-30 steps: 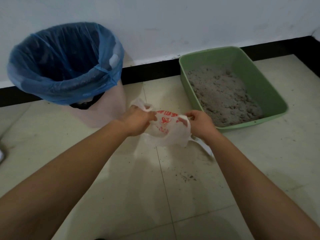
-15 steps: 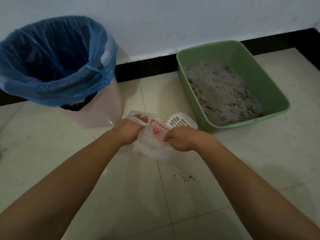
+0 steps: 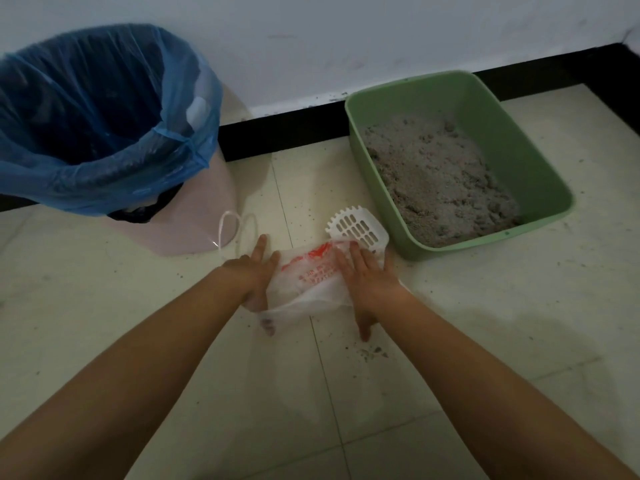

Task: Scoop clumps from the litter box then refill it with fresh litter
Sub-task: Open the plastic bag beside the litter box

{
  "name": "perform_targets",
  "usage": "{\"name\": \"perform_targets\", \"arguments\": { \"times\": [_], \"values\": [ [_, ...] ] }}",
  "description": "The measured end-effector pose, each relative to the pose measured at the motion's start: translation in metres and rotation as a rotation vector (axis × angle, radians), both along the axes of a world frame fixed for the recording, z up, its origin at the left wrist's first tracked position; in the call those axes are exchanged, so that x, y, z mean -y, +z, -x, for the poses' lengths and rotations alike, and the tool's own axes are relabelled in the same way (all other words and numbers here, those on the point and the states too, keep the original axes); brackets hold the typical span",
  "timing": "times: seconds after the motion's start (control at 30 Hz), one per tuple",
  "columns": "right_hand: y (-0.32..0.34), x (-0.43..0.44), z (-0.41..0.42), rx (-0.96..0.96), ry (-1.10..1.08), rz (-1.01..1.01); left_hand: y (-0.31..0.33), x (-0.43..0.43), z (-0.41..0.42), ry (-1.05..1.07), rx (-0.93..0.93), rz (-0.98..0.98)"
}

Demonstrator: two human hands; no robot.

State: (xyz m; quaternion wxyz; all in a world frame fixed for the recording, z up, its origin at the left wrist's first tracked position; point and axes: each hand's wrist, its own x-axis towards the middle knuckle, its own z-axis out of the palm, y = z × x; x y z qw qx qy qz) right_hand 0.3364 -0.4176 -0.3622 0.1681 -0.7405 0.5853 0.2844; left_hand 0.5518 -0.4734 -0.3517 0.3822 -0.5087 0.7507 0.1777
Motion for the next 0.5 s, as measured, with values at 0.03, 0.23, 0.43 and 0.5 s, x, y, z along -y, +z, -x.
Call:
{"name": "perform_targets", "arguments": {
  "times": [0.03,0.23,0.43,0.5],
  "values": [
    [-0.005,-0.002,0.005,0.046,0.004,-0.004,0.0,0.0,-0.006,-0.002,-0.021,0.029],
    [0.008,0.009,0.026,0.699,-0.36,-0.001,-0.002,-0.007,-0.025,-0.432,-0.437,0.585],
    [-0.007,0.001,0.013,0.365,-0.311,0.291,-0.026,-0.021,-0.01,-0.383,-0.436,0.332],
    [-0.017,-0.004,0.016,0.241,-0.124,0.253,-0.031,-0.022,-0.013,-0.299,-0.285,0.233]
  ]
}}
